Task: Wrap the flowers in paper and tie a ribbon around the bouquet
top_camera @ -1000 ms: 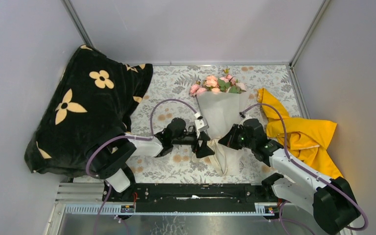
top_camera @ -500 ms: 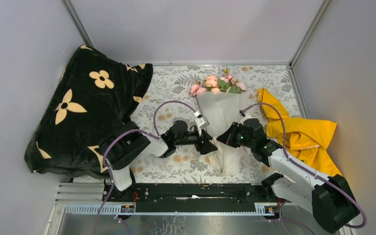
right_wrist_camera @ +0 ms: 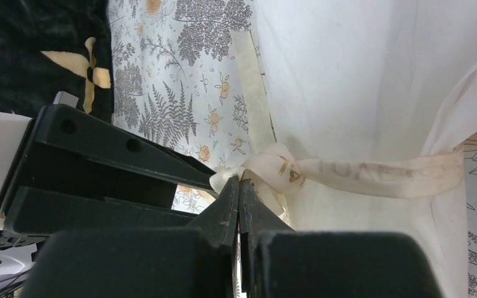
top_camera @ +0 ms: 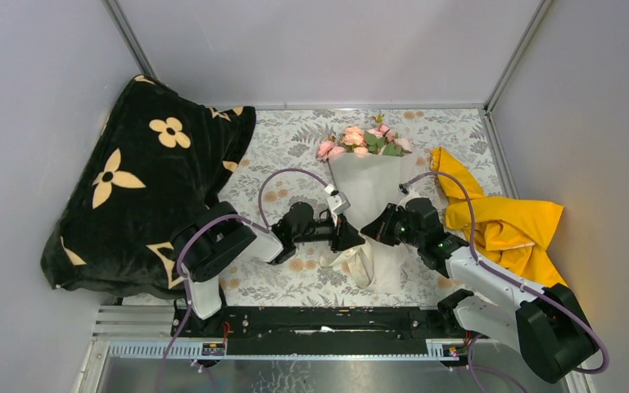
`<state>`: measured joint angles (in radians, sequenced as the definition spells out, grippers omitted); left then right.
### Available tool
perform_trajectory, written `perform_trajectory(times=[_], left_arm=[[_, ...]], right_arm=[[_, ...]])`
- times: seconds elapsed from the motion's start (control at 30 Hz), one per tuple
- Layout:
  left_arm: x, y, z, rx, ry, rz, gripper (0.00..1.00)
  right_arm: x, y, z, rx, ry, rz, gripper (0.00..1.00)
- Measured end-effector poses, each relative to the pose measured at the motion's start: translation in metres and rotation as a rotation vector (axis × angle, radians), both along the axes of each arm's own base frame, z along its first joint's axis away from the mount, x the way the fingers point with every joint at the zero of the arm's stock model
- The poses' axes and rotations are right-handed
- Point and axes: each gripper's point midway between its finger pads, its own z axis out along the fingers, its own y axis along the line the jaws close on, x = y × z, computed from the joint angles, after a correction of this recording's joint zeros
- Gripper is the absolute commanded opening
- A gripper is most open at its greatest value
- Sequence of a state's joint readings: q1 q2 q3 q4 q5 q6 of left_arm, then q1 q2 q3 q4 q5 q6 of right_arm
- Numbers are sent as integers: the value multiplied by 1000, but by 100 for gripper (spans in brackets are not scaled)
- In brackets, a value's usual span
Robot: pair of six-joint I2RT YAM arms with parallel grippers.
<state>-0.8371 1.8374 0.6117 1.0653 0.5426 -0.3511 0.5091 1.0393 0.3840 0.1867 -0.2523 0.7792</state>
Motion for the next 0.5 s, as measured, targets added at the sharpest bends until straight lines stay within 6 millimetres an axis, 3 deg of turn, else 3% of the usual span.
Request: perform_trajectory(times=[0.17, 0.37, 0.5], left_arm=[[0, 0, -1, -2, 9, 2, 1], [1, 0, -1, 1, 12, 12, 0], [1, 2, -5, 17, 1, 5, 0]], right_arm=[[1, 1, 1, 3, -6, 0, 0], [0, -1, 0, -25, -3, 15, 28], [1, -6, 14, -125, -19, 73, 37]])
